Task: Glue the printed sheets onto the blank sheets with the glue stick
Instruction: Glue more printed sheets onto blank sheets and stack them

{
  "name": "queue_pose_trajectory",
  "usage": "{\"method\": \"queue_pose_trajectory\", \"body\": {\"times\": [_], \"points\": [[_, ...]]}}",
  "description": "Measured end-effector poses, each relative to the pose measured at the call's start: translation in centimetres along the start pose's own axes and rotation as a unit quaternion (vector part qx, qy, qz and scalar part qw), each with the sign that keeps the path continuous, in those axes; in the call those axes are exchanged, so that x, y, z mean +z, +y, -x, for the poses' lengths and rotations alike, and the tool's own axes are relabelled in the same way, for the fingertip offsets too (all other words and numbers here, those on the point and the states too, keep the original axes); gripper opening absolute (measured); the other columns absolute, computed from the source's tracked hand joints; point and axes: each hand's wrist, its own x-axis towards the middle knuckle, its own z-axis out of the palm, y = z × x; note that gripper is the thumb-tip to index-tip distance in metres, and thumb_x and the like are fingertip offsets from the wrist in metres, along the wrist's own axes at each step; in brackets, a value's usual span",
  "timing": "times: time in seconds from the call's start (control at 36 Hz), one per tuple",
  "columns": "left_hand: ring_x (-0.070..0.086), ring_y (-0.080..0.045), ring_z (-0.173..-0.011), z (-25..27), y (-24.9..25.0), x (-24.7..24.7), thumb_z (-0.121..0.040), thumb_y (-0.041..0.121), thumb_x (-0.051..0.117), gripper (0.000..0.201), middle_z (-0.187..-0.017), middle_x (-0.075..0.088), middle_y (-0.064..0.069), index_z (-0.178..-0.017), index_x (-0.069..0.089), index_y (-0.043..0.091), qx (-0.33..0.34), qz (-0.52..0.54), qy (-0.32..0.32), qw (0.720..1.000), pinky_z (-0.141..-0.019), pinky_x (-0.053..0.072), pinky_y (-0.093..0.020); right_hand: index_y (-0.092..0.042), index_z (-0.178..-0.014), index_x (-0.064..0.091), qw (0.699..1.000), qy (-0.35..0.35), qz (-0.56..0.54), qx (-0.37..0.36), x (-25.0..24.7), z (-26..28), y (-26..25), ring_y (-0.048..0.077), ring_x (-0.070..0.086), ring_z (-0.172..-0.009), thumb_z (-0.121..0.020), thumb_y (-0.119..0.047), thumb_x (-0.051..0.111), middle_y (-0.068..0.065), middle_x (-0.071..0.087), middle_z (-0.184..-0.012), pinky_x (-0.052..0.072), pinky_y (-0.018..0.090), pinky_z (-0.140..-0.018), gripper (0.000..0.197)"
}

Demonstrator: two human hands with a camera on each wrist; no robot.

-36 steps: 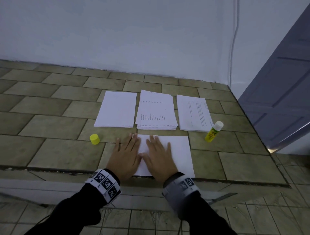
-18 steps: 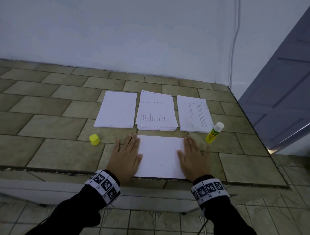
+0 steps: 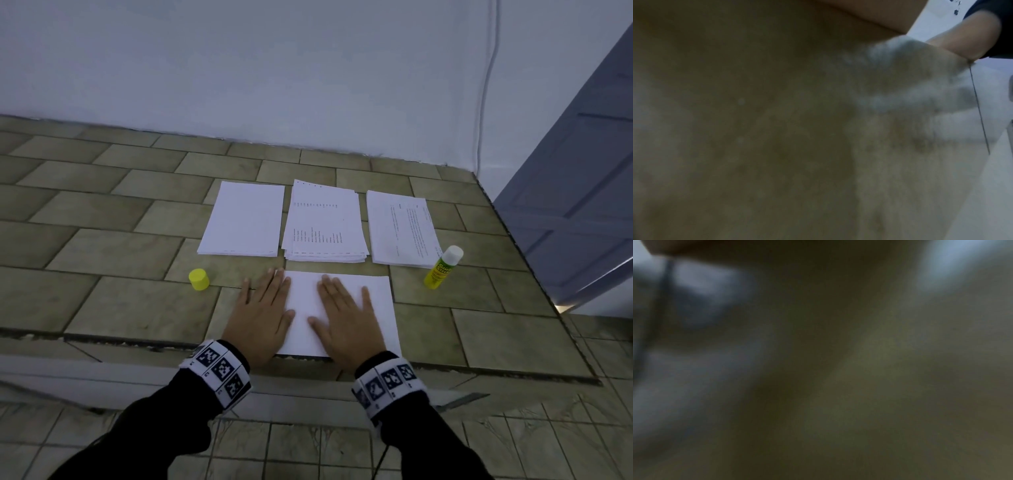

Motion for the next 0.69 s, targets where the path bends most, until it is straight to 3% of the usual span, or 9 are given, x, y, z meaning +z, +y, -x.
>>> {"method": "queue_pose_trajectory", "body": {"times": [0.08, 0.19, 0.25, 0.31, 0.36, 0.42, 0.47, 0.56, 0.69], "points": [[0.048, -0.031, -0.134, 0.1, 0.1, 0.0, -0.097, 0.039, 0.027, 0.061, -0.145, 0.049, -0.016, -0.137, 0.054, 0.002, 0.001, -0.003, -0.002, 1.0, -0.101, 0.042, -0.061, -0.019, -0.155, -0.003, 0.998, -0.009, 0.01, 0.059, -0.5, 1.1, 3.4, 0.009, -0.006, -0.149, -0.073, -0.07, -0.03, -0.005, -0.004, -0.162, -0.007, 0.05, -0.118, 0.1], [0.039, -0.033, -0.139, 0.1, -0.1, 0.0, -0.098, 0.04, 0.025, 0.062, -0.15, 0.042, -0.018, -0.141, 0.048, 0.002, -0.005, -0.002, -0.006, 1.0, -0.106, 0.037, -0.062, -0.019, -0.155, 0.001, 0.993, -0.003, 0.017, 0.116, -1.0, 2.4, 6.1, 0.011, -0.002, -0.149, -0.078, -0.06, -0.016, -0.004, -0.001, -0.163, 0.0, 0.053, -0.117, 0.089], [0.041, -0.034, -0.138, 0.1, 0.0, -0.1, -0.097, 0.04, 0.026, 0.062, -0.149, 0.044, -0.018, -0.14, 0.049, 0.003, -0.004, -0.004, -0.012, 1.0, -0.104, 0.038, -0.063, -0.011, -0.152, 0.025, 0.99, -0.002, 0.045, 0.13, -1.5, 2.7, 5.9, 0.019, 0.022, -0.147, -0.086, -0.055, -0.001, 0.004, 0.023, -0.159, 0.014, 0.062, -0.113, 0.083], [0.045, -0.032, -0.135, 0.0, 0.0, -0.3, -0.096, 0.04, 0.028, 0.061, -0.146, 0.048, -0.017, -0.138, 0.052, 0.003, 0.0, -0.005, -0.018, 1.0, -0.102, 0.04, -0.063, -0.002, -0.133, 0.055, 0.989, 0.03, 0.068, 0.127, -1.5, 2.5, 5.2, 0.029, 0.048, -0.132, -0.088, -0.045, 0.021, 0.015, 0.053, -0.14, 0.026, 0.068, -0.105, 0.07], [0.046, -0.031, -0.135, 0.0, 0.1, -0.4, -0.096, 0.041, 0.028, 0.061, -0.146, 0.048, -0.015, -0.138, 0.052, 0.003, 0.003, -0.008, -0.022, 1.0, -0.102, 0.037, -0.063, 0.0, -0.123, 0.062, 0.989, 0.055, 0.07, 0.115, -1.5, 1.9, 3.8, 0.032, 0.054, -0.126, -0.086, -0.041, 0.028, 0.017, 0.059, -0.131, 0.023, 0.068, -0.104, 0.065], [0.043, -0.029, -0.137, -0.1, 0.0, -0.5, -0.096, 0.042, 0.026, 0.063, -0.148, 0.046, -0.015, -0.14, 0.05, 0.004, 0.0, -0.007, -0.025, 1.0, -0.106, 0.033, -0.061, -0.003, -0.13, 0.057, 0.992, 0.072, 0.045, 0.091, -1.4, 1.3, 2.0, 0.029, 0.05, -0.13, -0.09, -0.043, 0.025, 0.014, 0.055, -0.138, 0.026, 0.068, -0.105, 0.066], [0.041, -0.028, -0.139, -0.1, 0.0, -0.5, -0.096, 0.044, 0.025, 0.065, -0.15, 0.043, -0.014, -0.142, 0.048, 0.005, -0.004, -0.005, -0.028, 1.0, -0.108, 0.03, -0.06, -0.007, -0.148, 0.033, 0.998, 0.042, 0.009, 0.039, -1.2, 0.5, 0.2, 0.025, 0.026, -0.145, -0.095, -0.056, 0.001, 0.01, 0.031, -0.156, 0.011, 0.065, -0.112, 0.079], [0.043, -0.028, -0.138, 0.0, 0.1, -0.5, -0.096, 0.045, 0.026, 0.064, -0.149, 0.044, -0.014, -0.141, 0.049, 0.005, -0.002, -0.011, -0.034, 0.999, -0.106, 0.033, -0.059, -0.015, -0.155, 0.005, 1.0, -0.001, -0.027, -0.012, 0.0, -0.1, -0.7, 0.017, -0.004, -0.15, -0.071, -0.068, -0.033, 0.001, -0.001, -0.163, -0.014, 0.052, -0.114, 0.107], [0.04, -0.029, -0.14, 0.0, 0.0, -0.3, -0.097, 0.045, 0.024, 0.065, -0.151, 0.041, -0.015, -0.144, 0.046, 0.007, -0.004, -0.018, -0.038, 0.999, -0.108, 0.031, -0.059, -0.021, -0.155, 0.002, 0.998, 0.02, -0.011, 0.057, 0.0, 0.5, 2.5, 0.009, -0.004, -0.149, -0.075, -0.069, -0.024, -0.006, -0.002, -0.163, -0.008, 0.051, -0.116, 0.097]]}}
